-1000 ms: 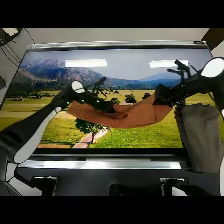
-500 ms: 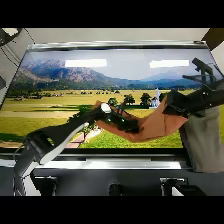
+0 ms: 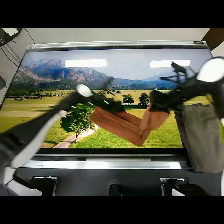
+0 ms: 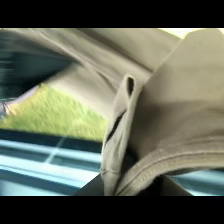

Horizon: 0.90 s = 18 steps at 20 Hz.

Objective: Fold the shirts.

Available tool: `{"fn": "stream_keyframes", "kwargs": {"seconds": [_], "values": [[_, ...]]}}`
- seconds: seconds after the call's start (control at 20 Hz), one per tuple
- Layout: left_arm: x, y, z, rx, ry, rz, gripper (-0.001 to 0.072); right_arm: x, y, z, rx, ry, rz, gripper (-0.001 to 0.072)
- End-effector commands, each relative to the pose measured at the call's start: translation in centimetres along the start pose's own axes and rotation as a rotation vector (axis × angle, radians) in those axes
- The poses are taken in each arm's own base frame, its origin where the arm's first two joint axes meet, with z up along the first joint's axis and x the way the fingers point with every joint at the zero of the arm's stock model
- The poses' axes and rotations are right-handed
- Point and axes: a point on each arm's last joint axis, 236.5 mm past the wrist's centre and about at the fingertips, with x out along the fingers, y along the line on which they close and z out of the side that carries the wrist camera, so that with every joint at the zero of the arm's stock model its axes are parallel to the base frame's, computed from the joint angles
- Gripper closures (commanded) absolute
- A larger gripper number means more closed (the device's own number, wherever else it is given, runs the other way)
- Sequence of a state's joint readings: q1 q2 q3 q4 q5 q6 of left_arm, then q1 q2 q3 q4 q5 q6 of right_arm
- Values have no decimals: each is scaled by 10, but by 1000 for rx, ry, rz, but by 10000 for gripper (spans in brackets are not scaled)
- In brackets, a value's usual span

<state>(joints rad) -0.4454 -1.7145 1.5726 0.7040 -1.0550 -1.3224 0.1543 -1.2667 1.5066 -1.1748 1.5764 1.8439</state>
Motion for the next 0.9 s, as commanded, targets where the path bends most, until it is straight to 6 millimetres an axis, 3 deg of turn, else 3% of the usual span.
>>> {"fn": "stream_keyframes", "kwargs": {"seconds": [0.0, 0.1, 0.2, 0.35, 0.5, 0.55, 0.65, 0.75, 0.85], "values": [[-146, 48, 44, 82, -205, 257, 684, 62, 60, 36, 27, -20, 193, 659], [-220, 55, 51, 68, -313, 319, 684, 96, 86, 48, 95, 11, 309, 658], [-276, 56, 47, 55, -393, 367, 684, 129, 99, 58, 154, 34, 370, 658], [-332, 49, 39, 52, -486, 422, 684, 171, 105, 60, 237, 93, 413, 658], [-351, 40, 36, 77, -526, 445, 683, 199, 106, 48, 257, 152, 397, 636], [-351, 39, 36, 79, -527, 446, 683, 205, 106, 45, 262, 162, 392, 494], [-350, 42, 36, 77, -523, 449, 683, 209, 107, 41, 225, 169, 392, 35], [-349, 45, 36, 72, -518, 453, 683, 202, 96, 43, 200, 165, 365, 12], [-351, 50, 34, 72, -511, 476, 683, 183, 63, 56, 183, 120, 292, 15]]}}
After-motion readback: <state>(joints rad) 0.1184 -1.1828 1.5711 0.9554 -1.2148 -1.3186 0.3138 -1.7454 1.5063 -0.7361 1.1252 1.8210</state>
